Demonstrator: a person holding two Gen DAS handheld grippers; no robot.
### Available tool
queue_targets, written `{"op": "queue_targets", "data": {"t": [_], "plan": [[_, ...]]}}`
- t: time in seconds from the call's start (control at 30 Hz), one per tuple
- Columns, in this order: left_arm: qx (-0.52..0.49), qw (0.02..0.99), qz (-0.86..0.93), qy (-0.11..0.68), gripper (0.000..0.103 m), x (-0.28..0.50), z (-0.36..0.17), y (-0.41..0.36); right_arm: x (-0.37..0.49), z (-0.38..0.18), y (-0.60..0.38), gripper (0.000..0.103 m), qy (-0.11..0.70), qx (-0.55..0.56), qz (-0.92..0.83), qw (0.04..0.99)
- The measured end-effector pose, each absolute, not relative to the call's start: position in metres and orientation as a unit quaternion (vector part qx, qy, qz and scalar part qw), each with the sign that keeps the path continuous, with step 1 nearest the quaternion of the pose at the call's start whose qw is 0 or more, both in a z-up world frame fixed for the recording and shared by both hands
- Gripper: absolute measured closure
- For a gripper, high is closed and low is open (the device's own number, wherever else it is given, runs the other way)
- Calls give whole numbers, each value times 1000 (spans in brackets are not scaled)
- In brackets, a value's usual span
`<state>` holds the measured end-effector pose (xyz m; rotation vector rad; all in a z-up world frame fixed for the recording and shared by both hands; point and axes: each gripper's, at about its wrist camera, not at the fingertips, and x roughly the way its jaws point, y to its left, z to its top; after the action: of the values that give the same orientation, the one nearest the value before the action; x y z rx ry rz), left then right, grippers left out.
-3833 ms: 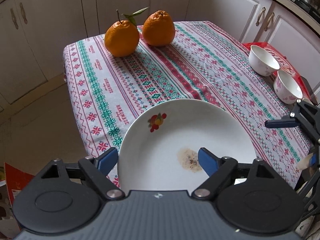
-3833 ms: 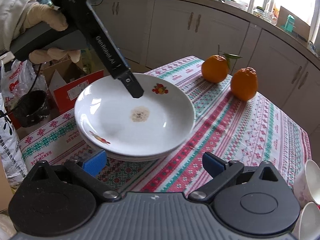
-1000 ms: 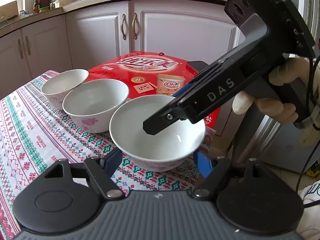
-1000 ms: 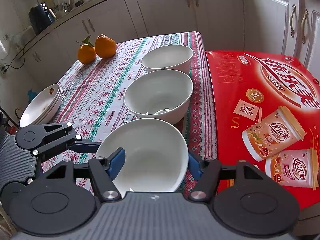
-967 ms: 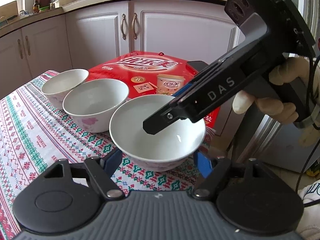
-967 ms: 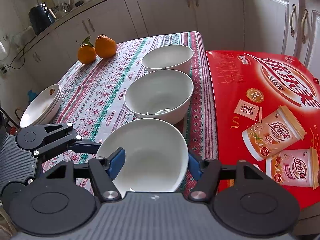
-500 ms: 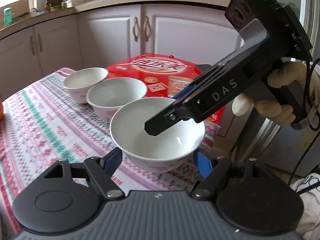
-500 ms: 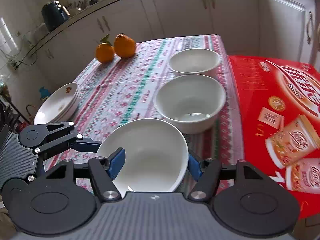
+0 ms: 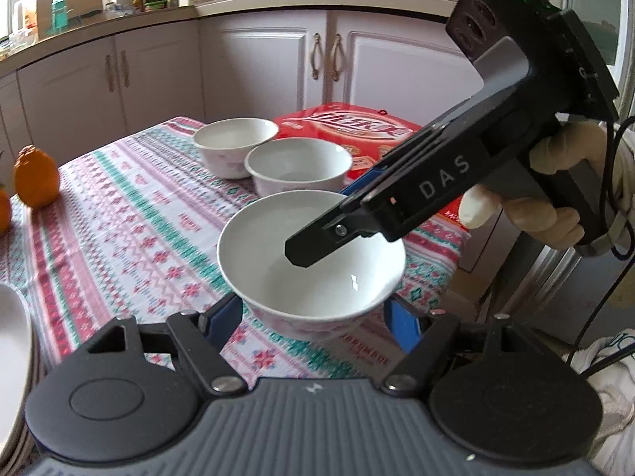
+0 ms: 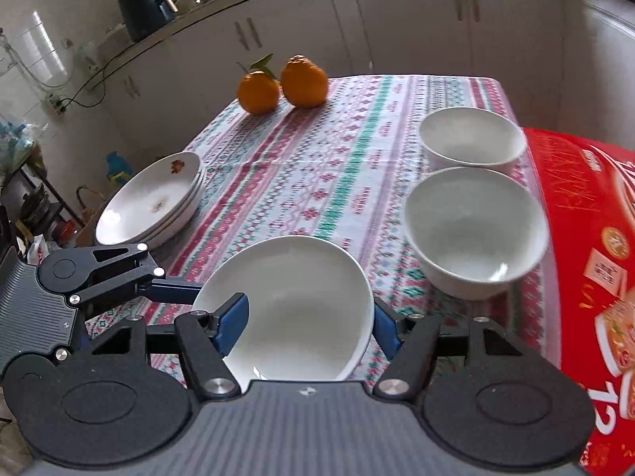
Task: Organize plates and bowls
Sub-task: 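Grasp a white bowl rim with the right tool and lift it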
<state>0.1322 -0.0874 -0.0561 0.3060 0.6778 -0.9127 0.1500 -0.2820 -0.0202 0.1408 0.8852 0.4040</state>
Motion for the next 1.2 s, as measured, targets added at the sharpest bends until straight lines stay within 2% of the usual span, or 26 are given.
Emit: {"op": "queue_targets", "data": {"t": [0.57, 1.2], "plan": [[129, 845, -400, 331, 25, 140, -61, -49, 173, -28, -239, 32, 436, 48, 219, 872], [122, 846, -392, 339, 25, 149, -67, -41, 187, -34, -228, 32, 441, 45, 221, 869]]}}
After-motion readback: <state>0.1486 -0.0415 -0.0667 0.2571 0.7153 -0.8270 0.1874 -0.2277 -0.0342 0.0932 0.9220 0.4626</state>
